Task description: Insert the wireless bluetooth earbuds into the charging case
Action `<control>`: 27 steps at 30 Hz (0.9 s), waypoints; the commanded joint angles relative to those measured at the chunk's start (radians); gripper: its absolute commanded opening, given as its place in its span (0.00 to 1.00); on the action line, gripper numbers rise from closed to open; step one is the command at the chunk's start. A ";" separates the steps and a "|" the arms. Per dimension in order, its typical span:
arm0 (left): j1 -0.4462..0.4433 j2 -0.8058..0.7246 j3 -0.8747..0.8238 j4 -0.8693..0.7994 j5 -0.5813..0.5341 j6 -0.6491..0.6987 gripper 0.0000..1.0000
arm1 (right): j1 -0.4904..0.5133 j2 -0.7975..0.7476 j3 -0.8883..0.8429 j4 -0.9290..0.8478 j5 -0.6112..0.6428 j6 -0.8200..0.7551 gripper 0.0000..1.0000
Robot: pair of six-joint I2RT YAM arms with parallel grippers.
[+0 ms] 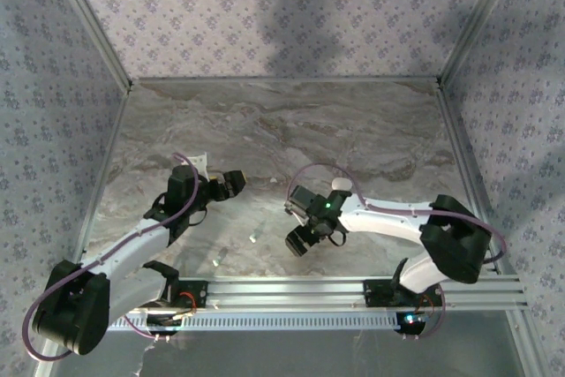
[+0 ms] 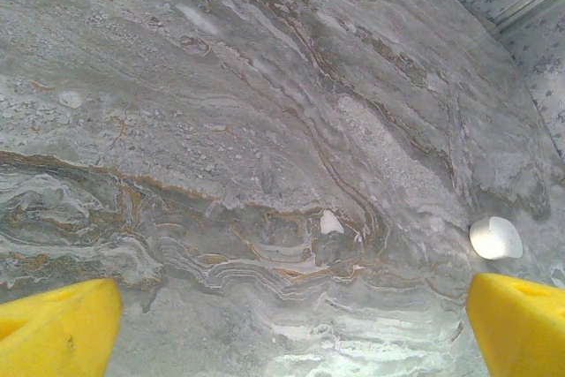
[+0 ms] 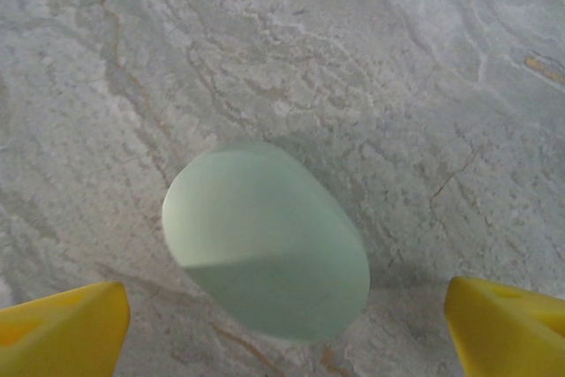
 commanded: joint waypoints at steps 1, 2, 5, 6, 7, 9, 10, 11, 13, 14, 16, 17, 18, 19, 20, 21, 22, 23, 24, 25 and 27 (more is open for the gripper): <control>0.004 -0.004 -0.004 0.035 0.017 -0.009 1.00 | 0.007 0.043 0.046 -0.053 0.065 -0.007 0.90; 0.004 -0.006 -0.004 0.035 0.017 -0.009 1.00 | 0.006 0.052 0.051 -0.056 0.079 -0.003 0.89; 0.004 -0.007 -0.004 0.032 0.018 -0.009 1.00 | 0.002 0.073 0.066 -0.058 0.112 0.012 0.84; 0.004 -0.009 -0.004 0.033 0.016 -0.009 1.00 | 0.001 0.074 0.068 -0.057 0.117 0.016 0.83; 0.004 -0.009 -0.004 0.032 0.017 -0.008 1.00 | -0.003 0.075 0.069 -0.055 0.122 0.020 0.80; 0.004 -0.009 -0.003 0.032 0.016 -0.008 1.00 | -0.011 0.073 0.070 -0.049 0.127 0.025 0.77; 0.004 -0.009 -0.004 0.031 0.018 -0.009 1.00 | -0.017 0.071 0.068 -0.045 0.127 0.027 0.74; 0.004 -0.009 -0.004 0.032 0.019 -0.009 1.00 | -0.022 0.070 0.067 -0.042 0.125 0.028 0.73; 0.004 -0.010 -0.002 0.032 0.018 -0.009 1.00 | -0.032 0.065 0.064 -0.033 0.117 0.029 0.71; 0.004 -0.009 -0.002 0.032 0.018 -0.009 1.00 | -0.038 0.065 0.063 -0.032 0.113 0.028 0.69; 0.004 -0.009 -0.003 0.031 0.018 -0.009 1.00 | -0.044 0.065 0.060 -0.032 0.104 0.028 0.67; 0.005 -0.009 -0.002 0.031 0.018 -0.009 1.00 | -0.046 0.066 0.059 -0.032 0.100 0.029 0.65; 0.004 -0.010 -0.002 0.032 0.019 -0.009 1.00 | -0.048 0.066 0.057 -0.032 0.098 0.029 0.63; 0.004 -0.010 -0.002 0.032 0.020 -0.008 1.00 | -0.051 0.066 0.057 -0.032 0.095 0.029 0.61; 0.004 -0.010 -0.002 0.031 0.019 -0.008 1.00 | -0.051 0.066 0.055 -0.032 0.092 0.028 0.59; 0.004 -0.009 -0.002 0.032 0.019 -0.008 1.00 | -0.054 0.066 0.053 -0.032 0.091 0.030 0.57; 0.004 -0.009 -0.002 0.032 0.020 -0.008 1.00 | -0.054 0.066 0.053 -0.032 0.089 0.029 0.55; 0.005 -0.009 -0.002 0.032 0.019 -0.008 1.00 | -0.055 0.063 0.052 -0.032 0.087 0.032 0.53; 0.004 -0.009 -0.002 0.032 0.020 -0.007 1.00 | -0.055 0.062 0.052 -0.032 0.087 0.032 0.52; 0.004 -0.008 -0.002 0.032 0.019 -0.007 1.00 | -0.057 0.061 0.050 -0.032 0.086 0.034 0.50; 0.005 -0.007 -0.002 0.033 0.019 -0.007 1.00 | -0.059 0.059 0.051 -0.032 0.086 0.035 0.49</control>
